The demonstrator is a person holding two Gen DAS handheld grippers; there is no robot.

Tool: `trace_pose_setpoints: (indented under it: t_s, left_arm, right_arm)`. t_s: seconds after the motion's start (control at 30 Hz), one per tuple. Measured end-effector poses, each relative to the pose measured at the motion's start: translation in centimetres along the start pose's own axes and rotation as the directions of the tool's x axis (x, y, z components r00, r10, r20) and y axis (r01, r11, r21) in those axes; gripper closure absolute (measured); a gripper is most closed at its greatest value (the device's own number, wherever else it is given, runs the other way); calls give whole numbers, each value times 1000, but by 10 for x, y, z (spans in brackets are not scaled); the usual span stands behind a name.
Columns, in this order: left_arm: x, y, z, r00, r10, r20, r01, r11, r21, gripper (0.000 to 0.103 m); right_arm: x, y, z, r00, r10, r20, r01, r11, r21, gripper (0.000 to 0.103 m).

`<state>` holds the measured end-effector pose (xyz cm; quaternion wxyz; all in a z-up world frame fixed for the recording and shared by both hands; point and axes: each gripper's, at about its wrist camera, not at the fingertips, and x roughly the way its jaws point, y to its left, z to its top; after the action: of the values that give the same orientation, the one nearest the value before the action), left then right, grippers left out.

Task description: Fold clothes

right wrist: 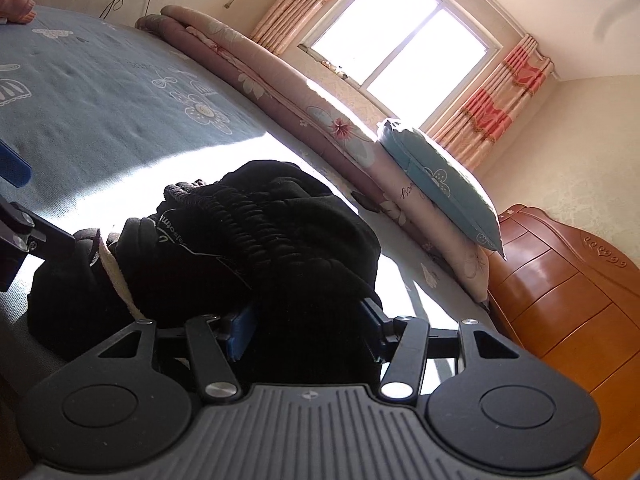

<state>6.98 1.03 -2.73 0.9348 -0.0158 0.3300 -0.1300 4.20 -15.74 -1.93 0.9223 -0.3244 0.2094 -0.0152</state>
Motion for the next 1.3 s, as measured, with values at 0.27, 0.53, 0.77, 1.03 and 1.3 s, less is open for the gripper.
trace_pose_setpoints:
  t_s: [0.27,0.53,0.77,1.03,1.3]
  left_arm:
    - [44,-49,38,994,5,106,-32,968,247,29]
    - [51,-69,64,977,-82,196,2,925,380,28]
    - [42,-71,78,970,-116,214,28,927,373,28]
    - [46,-64,94,975,-144,172,76,933,351,28]
    - [41,-55,87,972,-156,174,90,937,337,23]
  right_arm:
    - [0,-9,6,1000,10,17,-11,1000,16,44]
    - [-8,-21,1,996,42,73,-45,998,35,38]
    - [-23,-11,-19,985,81,154,-68,994,-85,33]
    - [2,31,-36,995,-2,104,25,975,-222,33]
    - [0,27,-31,954,-173,246,234,942,-241,33]
